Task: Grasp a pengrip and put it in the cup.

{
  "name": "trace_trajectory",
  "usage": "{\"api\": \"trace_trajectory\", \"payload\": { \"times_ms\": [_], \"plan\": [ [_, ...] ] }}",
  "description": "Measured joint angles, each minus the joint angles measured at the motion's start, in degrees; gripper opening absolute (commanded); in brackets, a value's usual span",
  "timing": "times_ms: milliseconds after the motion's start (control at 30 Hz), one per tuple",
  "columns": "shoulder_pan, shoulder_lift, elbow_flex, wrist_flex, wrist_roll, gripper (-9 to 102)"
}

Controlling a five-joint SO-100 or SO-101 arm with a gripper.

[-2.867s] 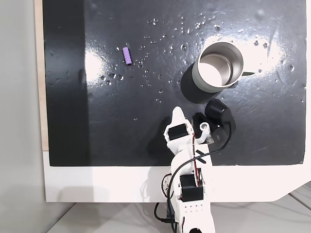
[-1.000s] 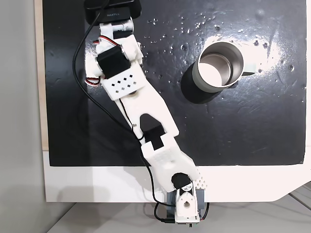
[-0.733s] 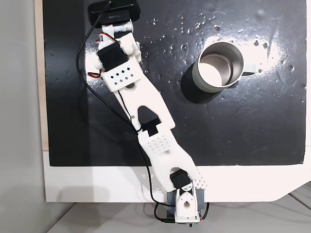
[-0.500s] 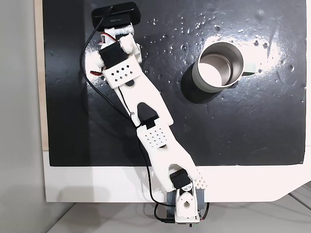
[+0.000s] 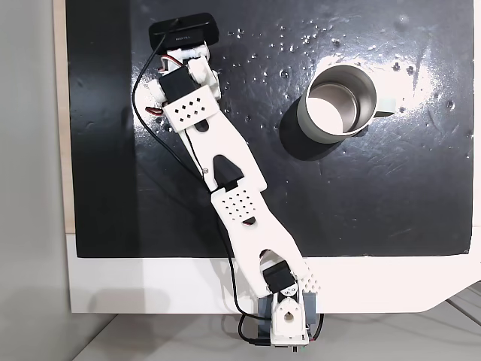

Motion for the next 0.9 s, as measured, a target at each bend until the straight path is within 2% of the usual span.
{"api": "trace_trajectory", "payload": {
  "times_ms": [133,267,567,733,900],
  "plan": [
    [-0.09,-0.79,-0.62,-0.7,0.0,14],
    [-0.09,-1.49,-1.05,-1.05,0.0,0],
    [0.44,-3.34,-5.27,-0.53,0.0,0],
    [1.05,-4.13,-10.81,5.1,2.11,0],
    [2.64,6.06,-2.99,5.45,4.75,0]
  ]
}}
